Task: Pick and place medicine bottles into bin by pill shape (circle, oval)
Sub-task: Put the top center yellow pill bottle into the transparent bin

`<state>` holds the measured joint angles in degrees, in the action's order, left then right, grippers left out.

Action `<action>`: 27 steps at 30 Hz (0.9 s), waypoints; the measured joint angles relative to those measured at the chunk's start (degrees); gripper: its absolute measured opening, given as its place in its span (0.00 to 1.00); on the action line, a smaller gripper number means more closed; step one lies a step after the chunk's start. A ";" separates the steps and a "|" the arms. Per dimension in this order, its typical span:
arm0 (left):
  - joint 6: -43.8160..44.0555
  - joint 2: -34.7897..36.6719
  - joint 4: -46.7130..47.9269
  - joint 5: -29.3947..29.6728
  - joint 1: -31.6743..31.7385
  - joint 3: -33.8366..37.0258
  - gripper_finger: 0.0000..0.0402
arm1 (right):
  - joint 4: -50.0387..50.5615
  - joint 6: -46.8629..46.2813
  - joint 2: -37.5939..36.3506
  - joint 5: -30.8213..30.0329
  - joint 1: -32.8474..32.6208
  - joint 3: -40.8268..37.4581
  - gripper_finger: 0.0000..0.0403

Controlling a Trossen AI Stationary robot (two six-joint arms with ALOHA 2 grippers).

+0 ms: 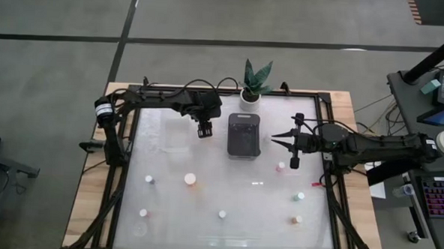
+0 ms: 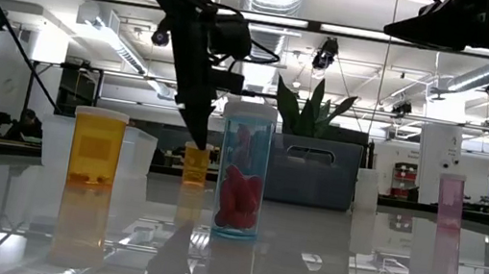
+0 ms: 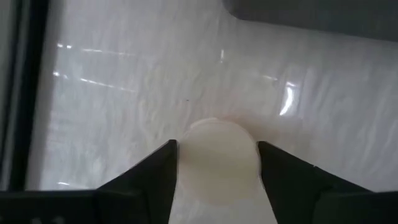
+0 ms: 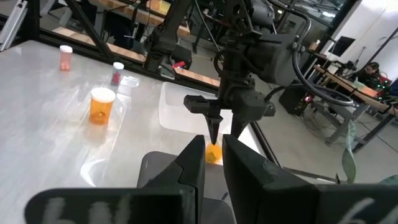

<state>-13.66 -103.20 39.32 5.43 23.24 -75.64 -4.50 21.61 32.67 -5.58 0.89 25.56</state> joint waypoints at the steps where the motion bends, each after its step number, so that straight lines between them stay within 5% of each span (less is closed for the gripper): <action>1: -0.01 0.00 0.19 -0.02 -0.07 -0.05 0.47 | -0.01 0.02 0.00 0.00 0.00 0.00 0.12; 27: 4.09 0.62 3.75 2.89 -2.99 -3.75 0.48 | 0.07 0.04 0.00 -0.02 0.00 0.02 0.12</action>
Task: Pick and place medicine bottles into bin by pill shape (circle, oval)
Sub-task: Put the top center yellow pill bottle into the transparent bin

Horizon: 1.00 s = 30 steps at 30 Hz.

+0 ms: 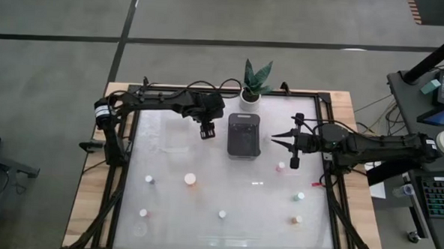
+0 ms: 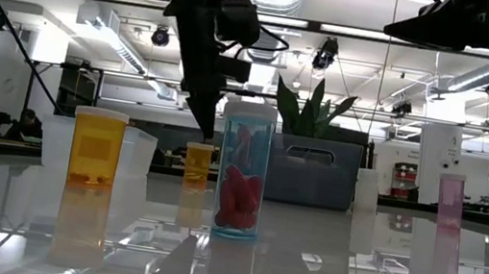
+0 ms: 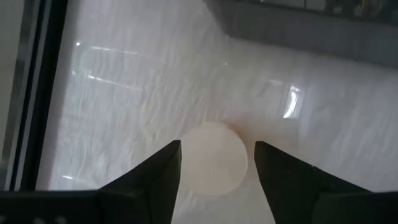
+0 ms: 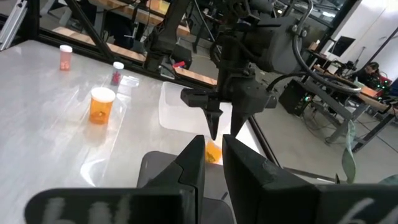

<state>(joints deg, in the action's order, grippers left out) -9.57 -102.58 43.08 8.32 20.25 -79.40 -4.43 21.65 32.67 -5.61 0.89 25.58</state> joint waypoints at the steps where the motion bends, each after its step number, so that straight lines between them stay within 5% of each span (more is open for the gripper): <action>1: -0.57 0.07 0.15 -0.07 0.01 0.02 0.49 | 0.07 0.00 0.00 0.00 0.00 0.00 0.12; 13: -1.37 0.08 0.51 -1.28 1.19 0.31 0.75 | 0.94 0.03 0.00 -0.02 0.00 0.00 0.12; 30: -1.25 0.13 -6.00 -2.34 1.70 5.36 0.76 | 0.94 0.63 0.00 -0.02 0.00 0.00 0.12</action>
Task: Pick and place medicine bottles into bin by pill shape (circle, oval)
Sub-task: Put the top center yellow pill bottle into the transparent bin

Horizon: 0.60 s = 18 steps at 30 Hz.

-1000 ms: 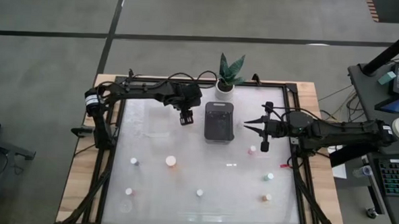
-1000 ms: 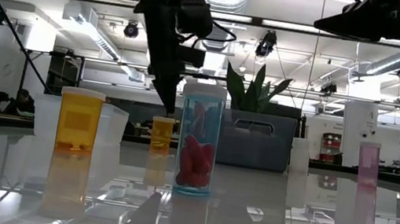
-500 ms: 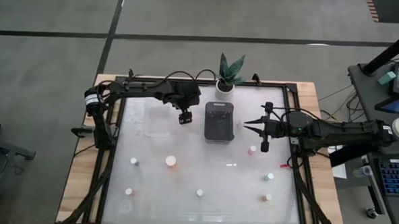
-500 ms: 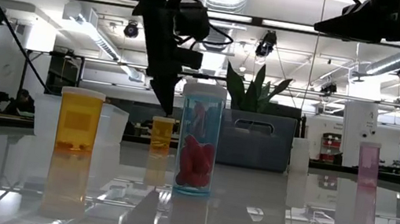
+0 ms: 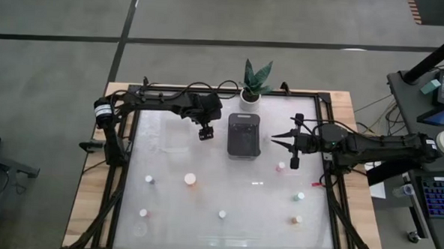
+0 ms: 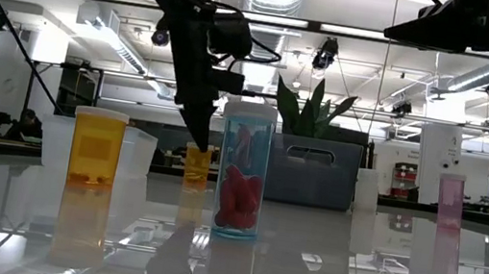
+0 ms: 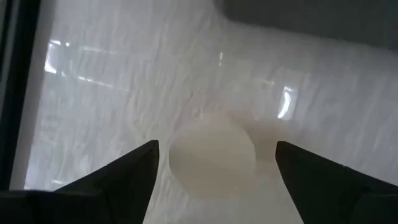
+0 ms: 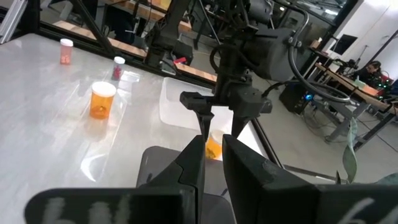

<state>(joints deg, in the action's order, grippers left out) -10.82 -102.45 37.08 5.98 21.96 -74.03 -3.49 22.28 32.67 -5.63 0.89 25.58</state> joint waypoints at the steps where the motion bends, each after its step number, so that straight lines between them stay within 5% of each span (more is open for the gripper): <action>1: 0.00 0.00 -0.45 0.02 -0.02 0.12 0.76 | 0.00 0.08 0.00 0.00 0.00 0.00 0.12; 12: 1.47 0.00 -1.14 0.02 -0.17 2.08 0.76 | 0.00 0.32 0.00 0.00 0.01 0.00 0.12; 18: 1.47 0.00 -1.27 0.02 -0.22 2.06 0.66 | -0.02 0.32 0.00 -0.01 0.01 0.17 0.12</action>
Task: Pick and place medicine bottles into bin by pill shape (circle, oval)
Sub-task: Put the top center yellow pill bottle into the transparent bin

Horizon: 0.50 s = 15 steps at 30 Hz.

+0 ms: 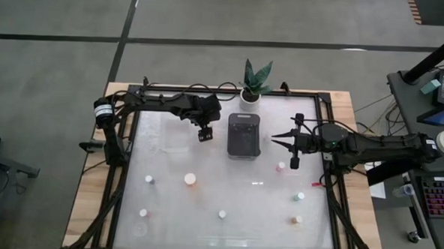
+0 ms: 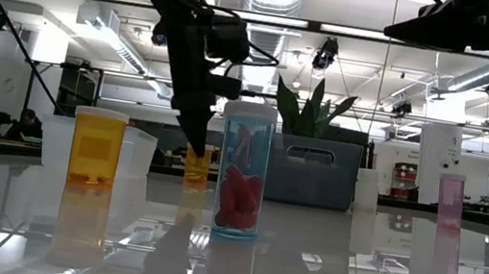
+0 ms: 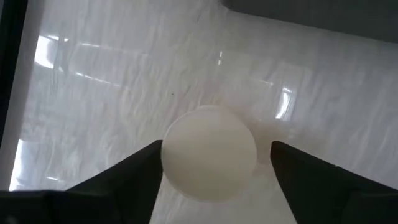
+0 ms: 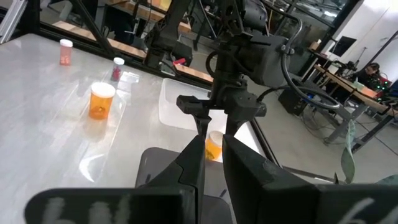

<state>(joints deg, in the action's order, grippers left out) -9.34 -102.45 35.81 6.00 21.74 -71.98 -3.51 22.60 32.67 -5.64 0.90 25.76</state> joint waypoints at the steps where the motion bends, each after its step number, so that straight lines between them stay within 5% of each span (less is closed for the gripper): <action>1: 0.00 0.00 -0.04 0.02 0.01 -0.02 0.64 | 0.00 0.01 0.00 0.01 -0.01 0.00 0.12; 9: 0.04 0.00 -0.09 0.11 -0.04 -0.07 0.48 | 0.02 0.14 0.00 0.01 -0.01 0.00 0.12; 15: 0.11 0.07 0.44 1.18 -0.65 -1.21 0.48 | 0.02 0.13 0.00 0.00 0.00 0.00 0.12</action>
<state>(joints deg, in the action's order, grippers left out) -9.23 -102.39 36.25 7.18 21.08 -73.19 -3.49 22.74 32.67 -5.63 0.89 25.76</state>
